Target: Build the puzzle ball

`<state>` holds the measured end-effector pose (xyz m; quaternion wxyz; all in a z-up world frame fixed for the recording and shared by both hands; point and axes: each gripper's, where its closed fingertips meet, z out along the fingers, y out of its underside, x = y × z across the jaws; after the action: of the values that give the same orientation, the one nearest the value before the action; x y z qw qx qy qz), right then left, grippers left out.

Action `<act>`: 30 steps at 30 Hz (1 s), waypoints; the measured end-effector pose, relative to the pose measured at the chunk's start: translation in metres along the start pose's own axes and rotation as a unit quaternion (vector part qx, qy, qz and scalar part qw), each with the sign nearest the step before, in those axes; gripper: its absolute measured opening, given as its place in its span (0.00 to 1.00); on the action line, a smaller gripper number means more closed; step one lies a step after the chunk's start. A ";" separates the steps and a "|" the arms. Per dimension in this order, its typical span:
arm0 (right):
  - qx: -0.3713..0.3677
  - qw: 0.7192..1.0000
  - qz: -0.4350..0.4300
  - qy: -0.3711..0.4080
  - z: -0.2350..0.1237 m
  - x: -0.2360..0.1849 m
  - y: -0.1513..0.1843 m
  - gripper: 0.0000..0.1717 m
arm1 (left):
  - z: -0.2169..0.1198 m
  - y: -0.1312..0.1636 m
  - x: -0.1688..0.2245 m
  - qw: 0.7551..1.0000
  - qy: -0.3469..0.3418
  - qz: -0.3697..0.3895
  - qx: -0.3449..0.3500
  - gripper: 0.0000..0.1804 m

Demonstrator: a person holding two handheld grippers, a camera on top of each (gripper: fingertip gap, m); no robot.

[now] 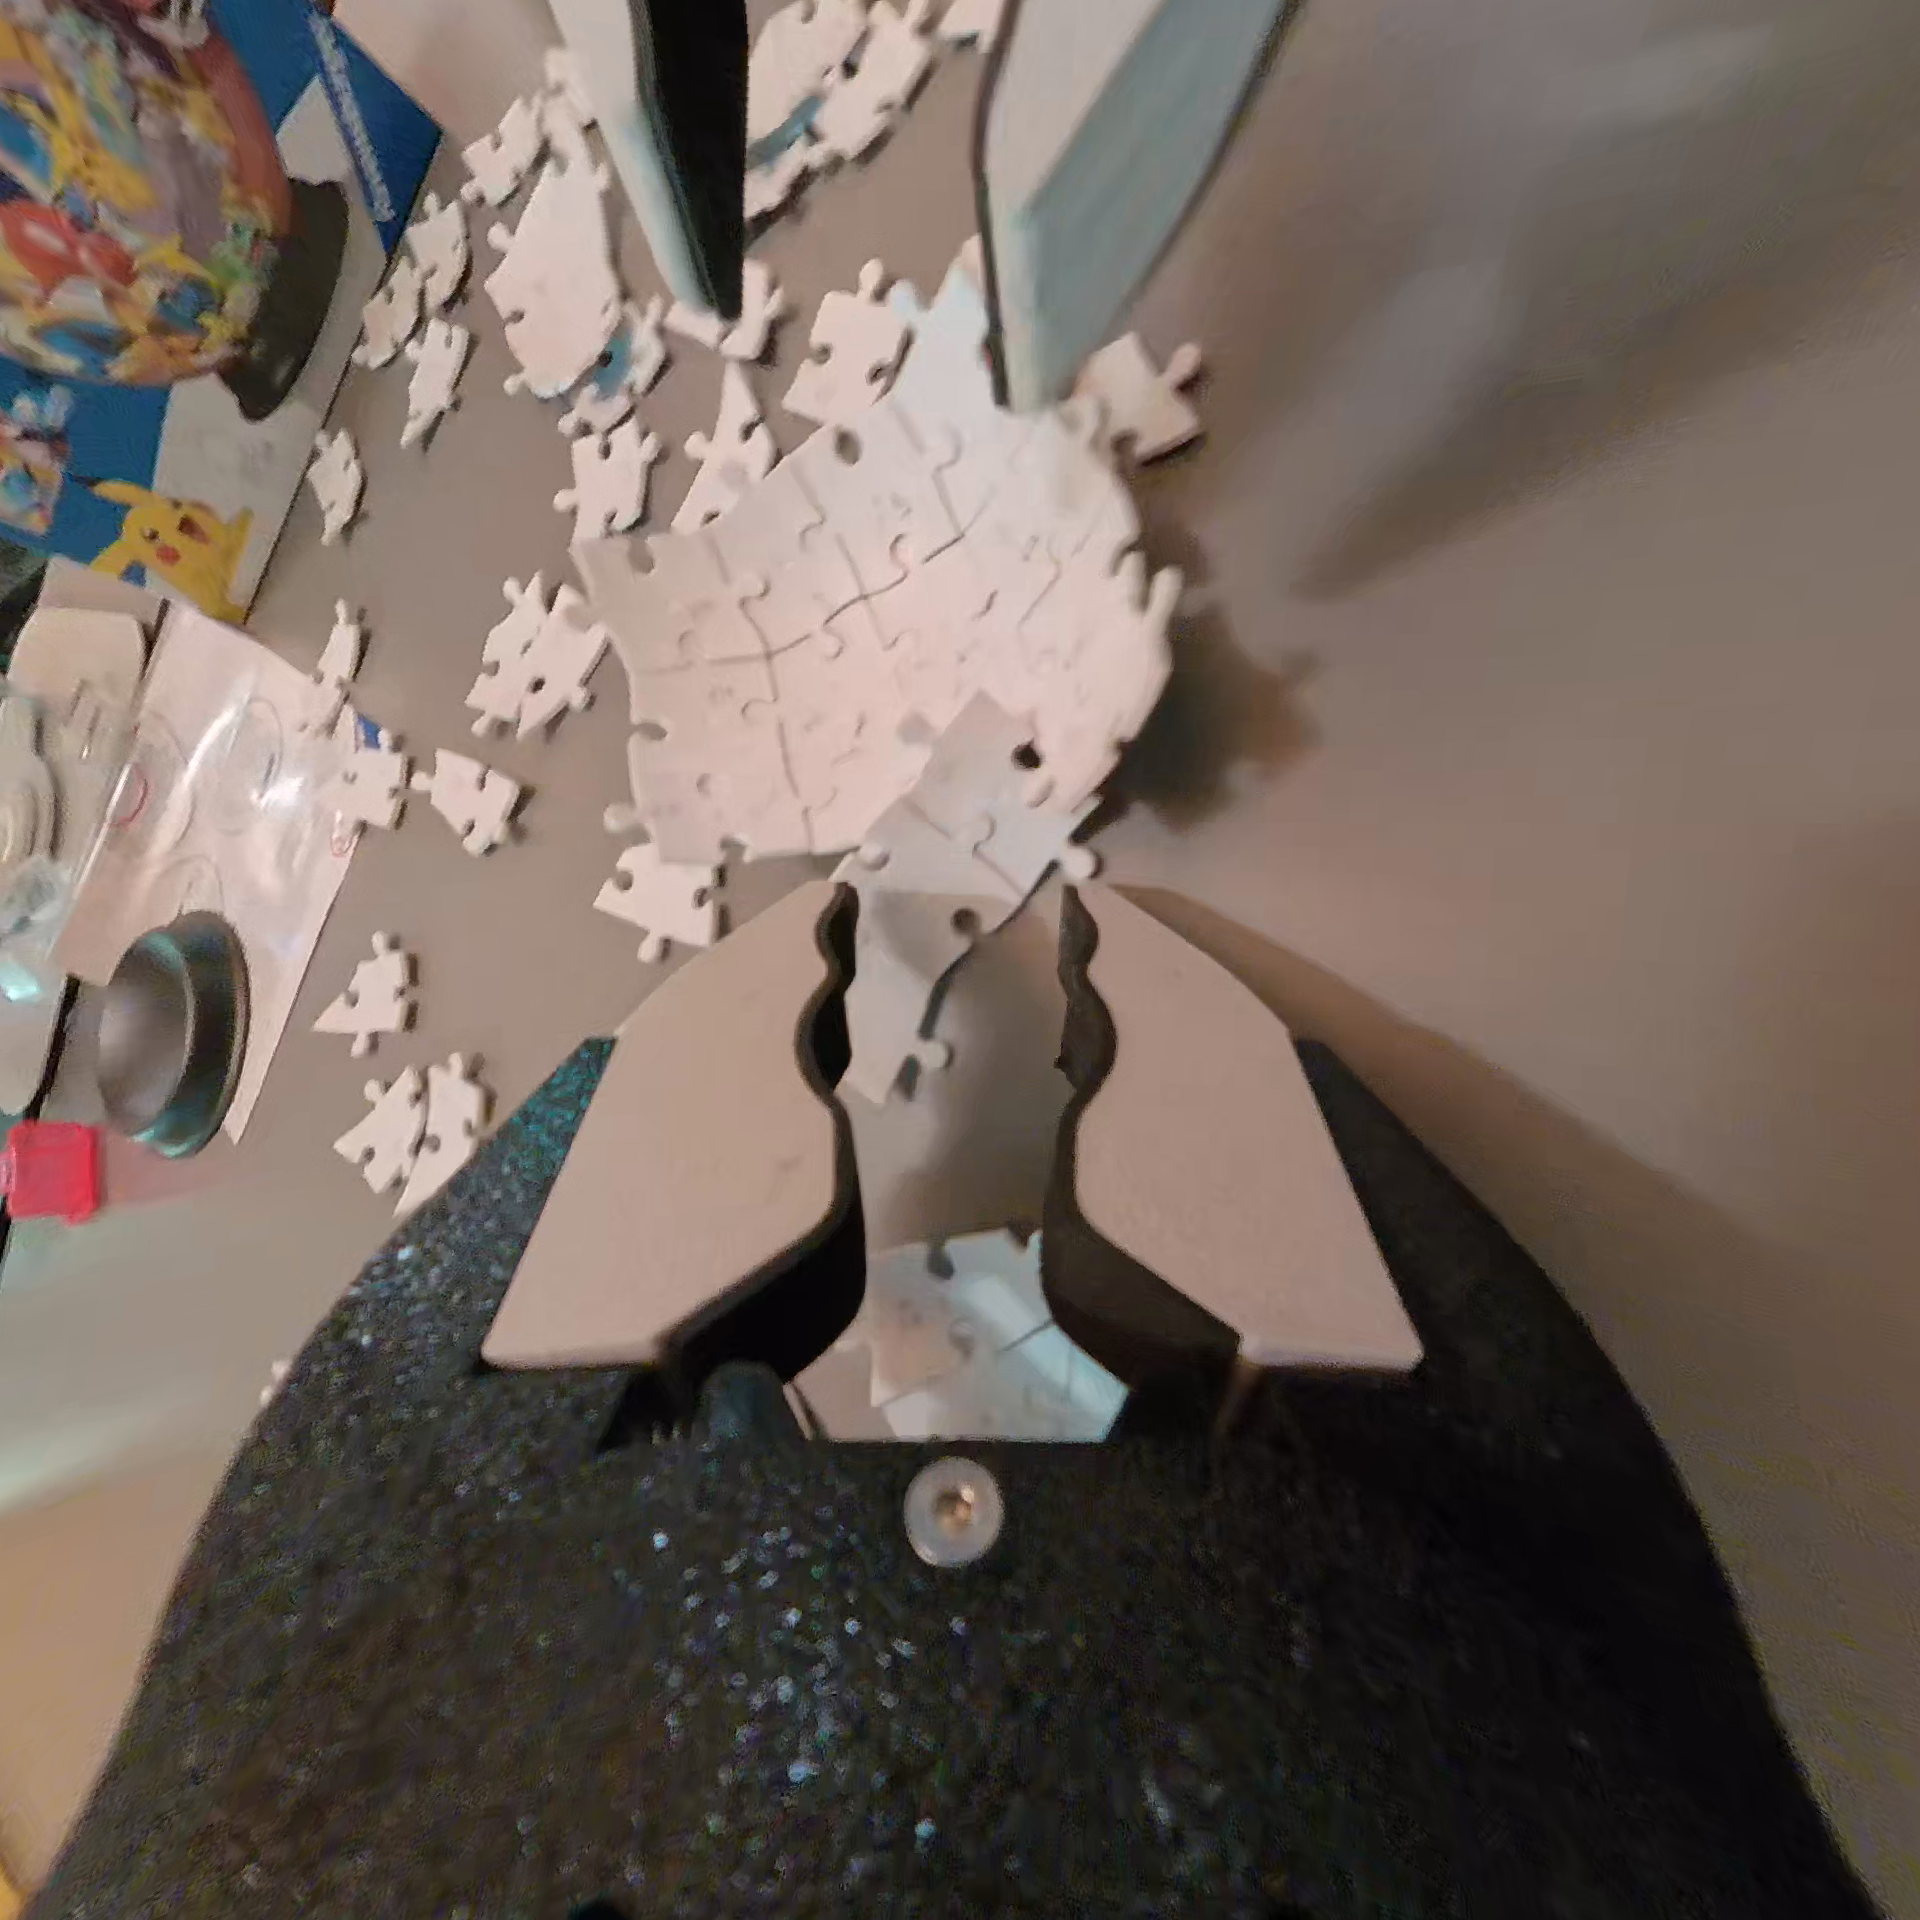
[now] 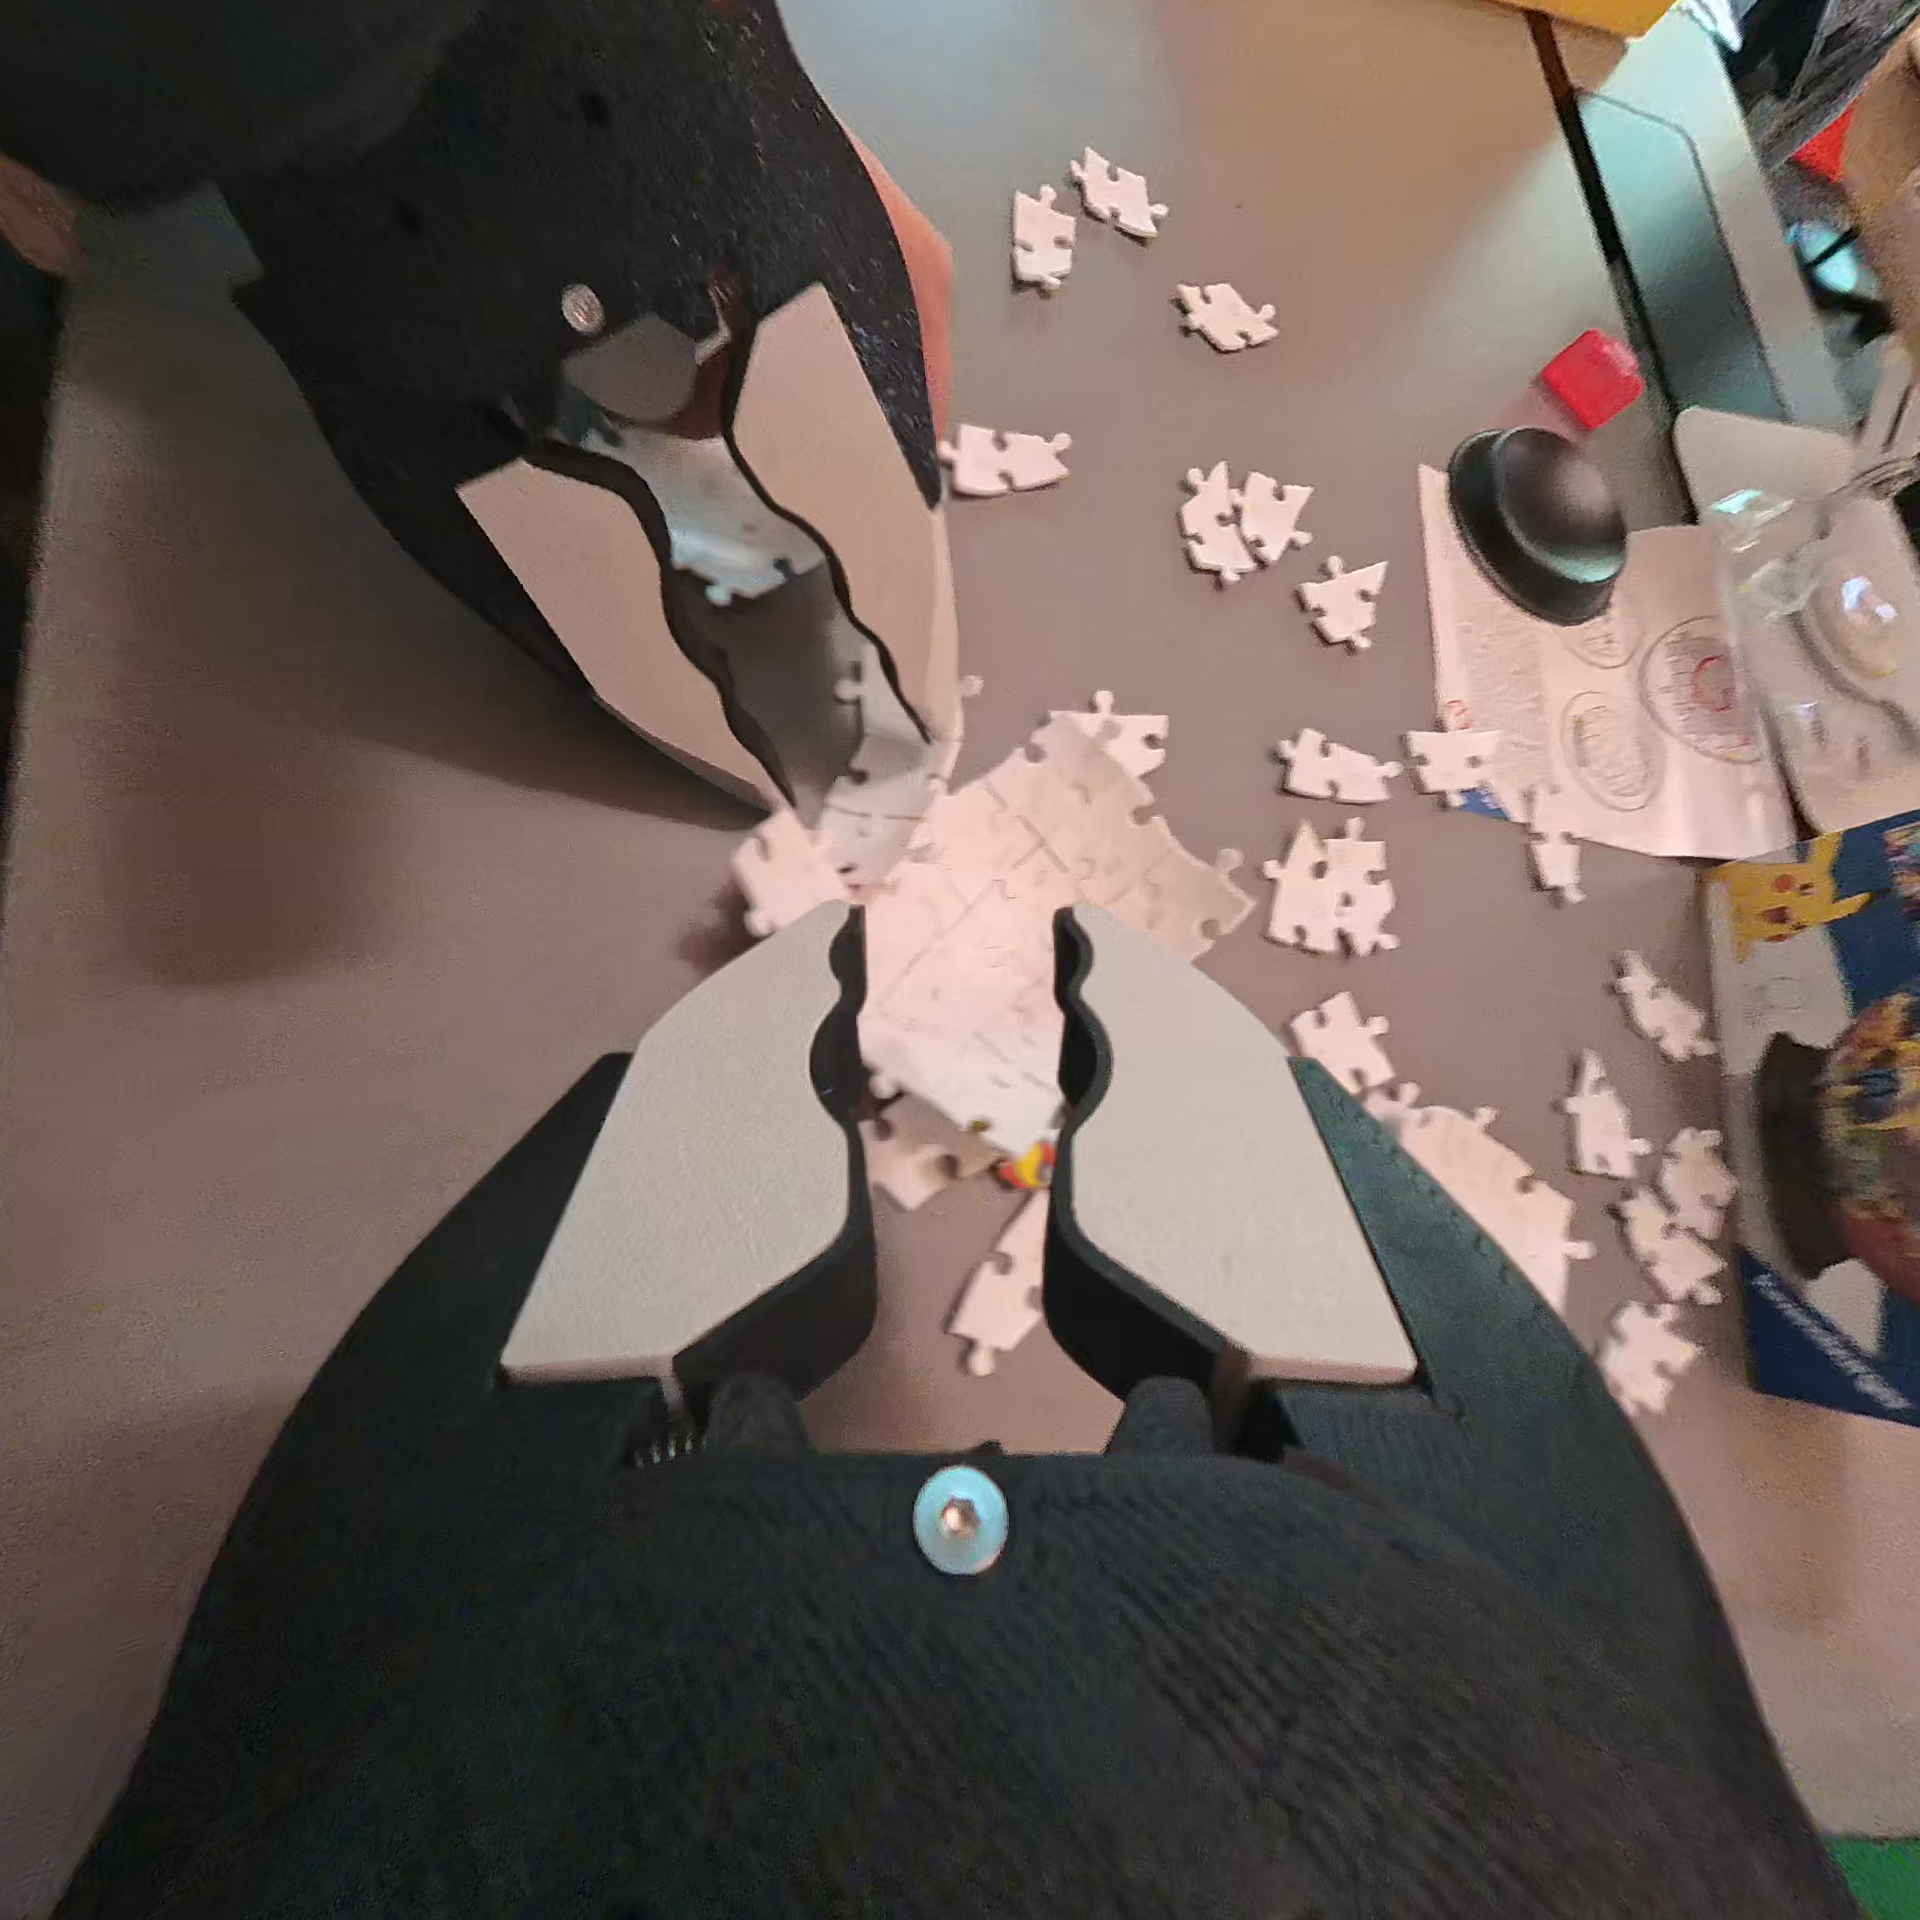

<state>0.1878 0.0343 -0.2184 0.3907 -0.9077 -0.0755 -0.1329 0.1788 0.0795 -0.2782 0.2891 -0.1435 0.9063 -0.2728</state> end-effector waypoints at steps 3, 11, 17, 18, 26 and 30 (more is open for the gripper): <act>-0.017 0.999 0.021 -0.045 0.009 0.007 -0.002 0.11 | -0.001 0.008 -0.008 1.000 -0.005 -0.025 -0.004 0.21; -0.125 0.943 0.237 -0.196 0.034 -0.009 0.007 0.07 | -0.001 0.009 -0.011 0.997 -0.005 -0.072 0.012 0.19; -0.163 0.924 0.282 -0.199 0.047 -0.013 0.010 0.04 | -0.001 0.008 -0.011 0.997 0.003 -0.080 0.024 0.19; -0.176 0.922 0.284 -0.195 0.050 -0.013 0.013 0.04 | -0.001 0.008 -0.011 0.996 0.003 -0.080 0.027 0.19; -0.208 0.917 0.271 -0.208 0.056 -0.021 0.015 0.05 | -0.003 0.007 -0.012 0.995 0.005 -0.091 0.047 0.19; -0.216 0.915 0.265 -0.212 0.057 -0.020 0.013 0.03 | -0.003 0.007 -0.011 0.995 0.008 -0.089 0.051 0.19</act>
<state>0.1818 0.0662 -0.2711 0.1806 -0.9636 0.1177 0.1578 0.1855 0.0907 -0.2749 0.2638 -0.2064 0.8769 -0.3446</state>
